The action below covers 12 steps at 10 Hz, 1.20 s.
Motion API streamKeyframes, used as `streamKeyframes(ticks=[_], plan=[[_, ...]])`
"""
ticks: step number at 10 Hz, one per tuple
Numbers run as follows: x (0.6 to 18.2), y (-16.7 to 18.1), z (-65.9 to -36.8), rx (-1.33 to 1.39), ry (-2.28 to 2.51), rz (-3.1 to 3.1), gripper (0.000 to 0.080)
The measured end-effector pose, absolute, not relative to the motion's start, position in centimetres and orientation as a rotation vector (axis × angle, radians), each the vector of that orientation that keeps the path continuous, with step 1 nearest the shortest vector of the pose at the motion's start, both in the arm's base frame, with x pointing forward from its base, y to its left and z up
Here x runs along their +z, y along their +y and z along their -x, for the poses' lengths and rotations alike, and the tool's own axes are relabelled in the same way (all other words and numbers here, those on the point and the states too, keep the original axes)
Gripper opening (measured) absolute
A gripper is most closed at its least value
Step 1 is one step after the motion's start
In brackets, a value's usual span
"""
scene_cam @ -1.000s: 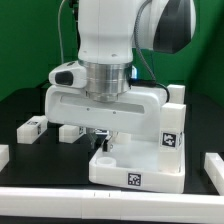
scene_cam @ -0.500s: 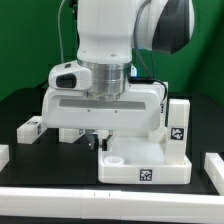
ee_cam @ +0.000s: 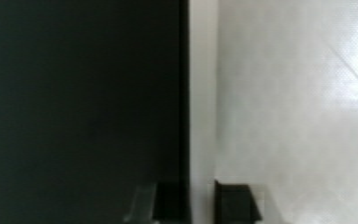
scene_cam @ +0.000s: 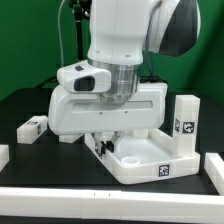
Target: Assemble desk
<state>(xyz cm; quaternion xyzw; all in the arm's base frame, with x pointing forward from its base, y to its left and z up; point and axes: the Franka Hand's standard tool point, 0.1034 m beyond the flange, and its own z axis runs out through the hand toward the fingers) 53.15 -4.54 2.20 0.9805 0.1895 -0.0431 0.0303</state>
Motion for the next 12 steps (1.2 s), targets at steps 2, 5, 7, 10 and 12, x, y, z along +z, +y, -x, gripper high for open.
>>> streamKeyframes(ticks=[2,5,7,10,12], plan=[[2.2,-4.8,-53.1,-0.144,0.787,-2.975,0.0063],[2.2,-3.6,-53.8,-0.16,1.101,-2.859,0.0063],[2.3,-2.5,-54.6,-0.167,1.325,-2.748,0.0063],[2.3,-2.3,-54.8,-0.186,1.571,-2.611,0.0063],[2.3,-2.7,-54.8,-0.202,1.666,-2.544,0.0063]])
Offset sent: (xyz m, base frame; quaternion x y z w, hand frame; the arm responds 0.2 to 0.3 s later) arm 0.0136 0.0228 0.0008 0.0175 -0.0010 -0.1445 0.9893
